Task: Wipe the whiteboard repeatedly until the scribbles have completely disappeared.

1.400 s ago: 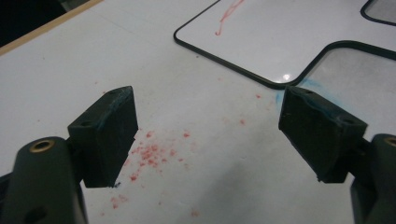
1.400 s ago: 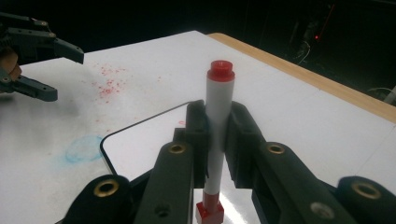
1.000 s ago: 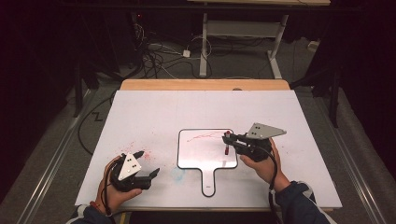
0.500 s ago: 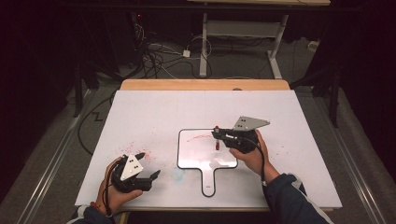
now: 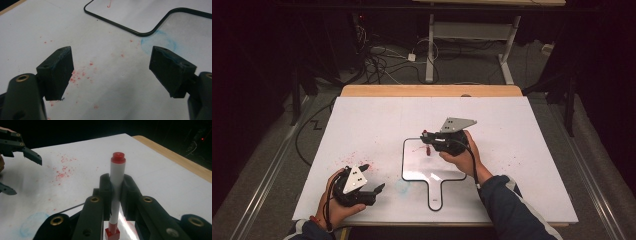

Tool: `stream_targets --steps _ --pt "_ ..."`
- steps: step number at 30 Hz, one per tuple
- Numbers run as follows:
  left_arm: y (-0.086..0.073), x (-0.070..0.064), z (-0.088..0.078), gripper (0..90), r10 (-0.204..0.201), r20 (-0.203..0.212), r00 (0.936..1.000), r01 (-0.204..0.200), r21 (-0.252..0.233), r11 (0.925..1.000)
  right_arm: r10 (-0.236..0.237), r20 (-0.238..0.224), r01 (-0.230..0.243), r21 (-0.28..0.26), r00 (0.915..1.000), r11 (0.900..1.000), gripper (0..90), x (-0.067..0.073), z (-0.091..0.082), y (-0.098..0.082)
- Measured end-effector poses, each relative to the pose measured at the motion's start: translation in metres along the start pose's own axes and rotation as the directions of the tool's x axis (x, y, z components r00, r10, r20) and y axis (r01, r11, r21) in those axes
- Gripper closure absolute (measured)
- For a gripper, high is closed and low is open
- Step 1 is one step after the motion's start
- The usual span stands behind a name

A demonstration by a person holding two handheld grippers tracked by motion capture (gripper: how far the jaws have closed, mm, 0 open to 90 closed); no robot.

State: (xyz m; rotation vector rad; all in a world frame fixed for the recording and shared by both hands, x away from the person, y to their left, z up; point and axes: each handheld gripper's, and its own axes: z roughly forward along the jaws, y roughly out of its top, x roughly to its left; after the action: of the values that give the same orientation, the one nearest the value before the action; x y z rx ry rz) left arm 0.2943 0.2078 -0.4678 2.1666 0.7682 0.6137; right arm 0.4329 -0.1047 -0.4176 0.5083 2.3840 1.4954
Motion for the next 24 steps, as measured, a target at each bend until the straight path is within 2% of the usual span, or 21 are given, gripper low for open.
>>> stream_targets --steps 2,3,7,8,14,18,20,24 --pt "0.0 0.0 0.001 18.7 0.004 0.001 1.0 -0.004 0.009 1.0 -0.002 0.0 0.002 0.003 1.0 1.0 81.5 -0.001 0.004 0.002" --pt "-0.001 0.0 0.001 18.7 0.003 0.001 1.0 -0.003 0.012 0.9999 -0.003 -0.014 0.003 -0.004 0.9999 1.0 81.4 -0.003 0.013 0.004" --pt "-0.002 0.0 0.002 18.6 -0.008 0.003 1.0 0.008 0.013 0.9999 0.0 -0.03 0.0 -0.001 0.9995 1.0 81.5 -0.006 0.026 0.005" --pt "-0.003 0.0 0.002 18.6 -0.01 0.004 0.9999 0.01 0.015 0.9998 -0.004 -0.039 0.004 0.003 0.9992 1.0 81.4 -0.006 0.035 0.006" --pt "-0.003 0.0 0.002 18.8 -0.01 0.013 0.9999 0.01 0.022 0.9997 -0.01 -0.07 0.01 -0.002 0.9975 1.0 81.4 -0.005 0.051 0.008" --pt "-0.003 -0.001 0.003 19.1 -0.007 0.021 0.9998 0.006 0.026 0.9996 -0.008 -0.08 0.009 0.018 0.9968 1.0 81.5 -0.002 0.06 0.006" --pt "-0.003 -0.001 0.003 19.2 -0.003 0.026 0.9996 0.003 0.027 0.9996 -0.003 -0.086 0.004 0.006 0.9963 1.0 81.4 -0.003 0.061 0.005" --pt "-0.003 -0.002 0.003 20.1 0.003 0.037 0.9993 -0.004 0.029 0.9996 -0.006 -0.077 0.007 0.016 0.997 1.0 81.5 -0.006 0.058 0.005"
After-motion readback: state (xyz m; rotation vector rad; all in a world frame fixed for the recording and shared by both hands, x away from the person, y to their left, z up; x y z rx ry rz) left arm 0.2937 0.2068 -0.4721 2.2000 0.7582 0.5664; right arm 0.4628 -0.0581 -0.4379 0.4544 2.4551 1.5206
